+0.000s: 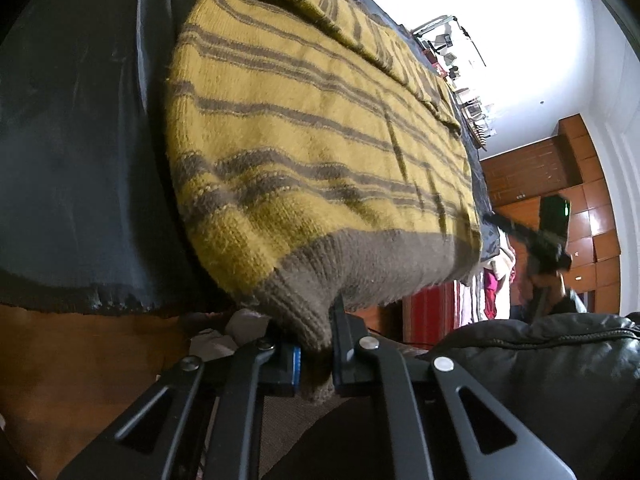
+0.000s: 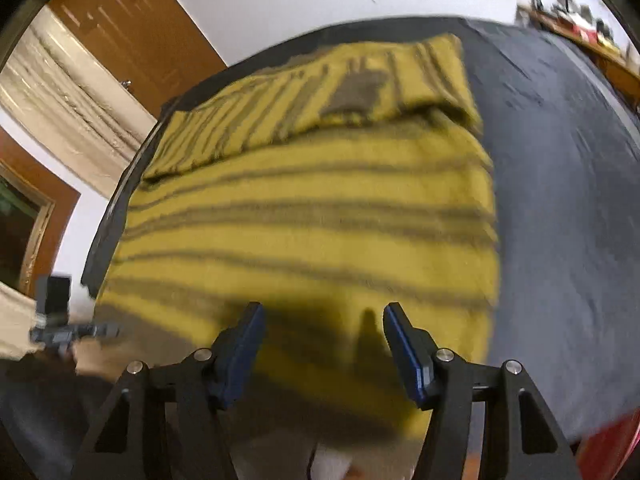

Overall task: Fold clothes
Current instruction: 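Grasp the brown hem with the right gripper while the left gripper holds it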

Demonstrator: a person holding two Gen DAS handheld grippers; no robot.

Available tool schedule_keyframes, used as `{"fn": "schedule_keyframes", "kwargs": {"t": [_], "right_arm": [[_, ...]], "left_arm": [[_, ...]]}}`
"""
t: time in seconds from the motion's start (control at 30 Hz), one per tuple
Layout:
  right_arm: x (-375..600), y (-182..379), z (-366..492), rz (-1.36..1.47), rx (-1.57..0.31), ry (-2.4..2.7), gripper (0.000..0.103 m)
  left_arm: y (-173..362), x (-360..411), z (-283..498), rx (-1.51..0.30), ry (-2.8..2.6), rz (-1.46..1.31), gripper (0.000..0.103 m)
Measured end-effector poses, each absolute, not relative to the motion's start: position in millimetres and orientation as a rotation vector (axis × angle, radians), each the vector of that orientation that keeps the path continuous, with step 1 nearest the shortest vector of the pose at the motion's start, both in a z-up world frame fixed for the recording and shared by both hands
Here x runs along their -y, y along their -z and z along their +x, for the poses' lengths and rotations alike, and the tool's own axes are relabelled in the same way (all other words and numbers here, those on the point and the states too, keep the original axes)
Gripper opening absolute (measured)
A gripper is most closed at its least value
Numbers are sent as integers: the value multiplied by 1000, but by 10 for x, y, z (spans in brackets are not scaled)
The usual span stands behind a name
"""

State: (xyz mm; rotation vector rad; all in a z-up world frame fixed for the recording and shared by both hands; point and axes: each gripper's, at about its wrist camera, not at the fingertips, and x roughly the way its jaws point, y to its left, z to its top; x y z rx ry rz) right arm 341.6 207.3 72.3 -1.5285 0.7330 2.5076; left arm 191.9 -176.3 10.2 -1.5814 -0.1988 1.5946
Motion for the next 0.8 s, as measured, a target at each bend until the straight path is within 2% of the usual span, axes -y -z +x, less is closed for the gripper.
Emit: {"fn": "schedule_keyframes", "kwargs": {"t": [0.2, 0.53, 0.6, 0.7, 0.8], "right_arm": [[-2249, -618, 4070, -1533, -888, -2335, 64], [-2323, -44, 4422, -1559, -1183, -2164, 64], [-2309, 15, 4378, -1574, -1190, -2154, 63], [-2254, 46, 4302, -1608, -1194, -2169, 23], [-2173, -3, 4230, -1632, -1212, -2229, 15]], "left_arm": [[-173, 1722, 1864, 179, -1566, -1580, 12], [-156, 1673, 1841, 153, -1560, -1606, 12], [-157, 1685, 1838, 154, -1561, -1608, 12], [-152, 1706, 1839, 162, -1566, -1612, 12], [-148, 1728, 1840, 172, -1571, -1616, 12]]}}
